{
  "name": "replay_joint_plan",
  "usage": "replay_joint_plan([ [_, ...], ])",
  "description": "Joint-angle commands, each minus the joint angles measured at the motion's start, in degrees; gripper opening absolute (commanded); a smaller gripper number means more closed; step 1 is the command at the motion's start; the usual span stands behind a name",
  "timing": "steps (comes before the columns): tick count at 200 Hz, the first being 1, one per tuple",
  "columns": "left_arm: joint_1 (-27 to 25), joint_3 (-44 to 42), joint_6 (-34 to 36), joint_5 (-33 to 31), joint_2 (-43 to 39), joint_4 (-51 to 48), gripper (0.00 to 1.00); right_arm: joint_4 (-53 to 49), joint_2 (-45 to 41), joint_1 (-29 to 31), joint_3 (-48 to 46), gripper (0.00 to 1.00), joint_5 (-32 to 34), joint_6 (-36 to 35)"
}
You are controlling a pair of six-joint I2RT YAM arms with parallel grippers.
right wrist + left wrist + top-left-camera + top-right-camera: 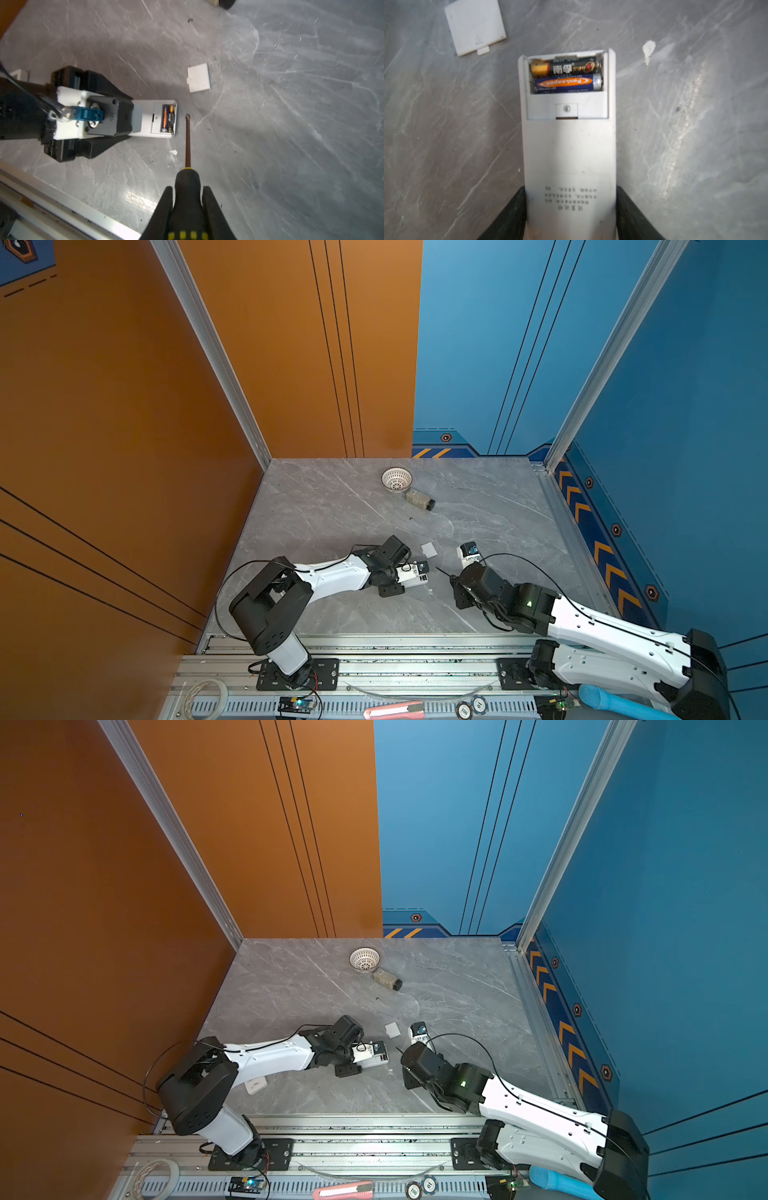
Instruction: Unload the batteries from the remote control
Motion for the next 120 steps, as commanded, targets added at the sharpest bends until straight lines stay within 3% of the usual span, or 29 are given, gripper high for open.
replay_joint_plan([
  [1, -1.2, -2.7, -0.4, -5.8, 1.1, -0.5, 0.00, -7.4, 3.5, -3.5, 5.2, 0.00, -13.3, -7.3],
  [72, -2.3, -3.9, 0.6, -6.5, 0.7, 0.4, 0.00, -10.3, 12.6, -5.8, 13.7, 0.00, -17.9, -13.7],
  [120, -2.2, -3.7, 0.6, -6.2, 0.9, 0.1, 0.00, -13.6, 12.9, -6.1, 15.7, 0.00, -15.7, -14.8],
])
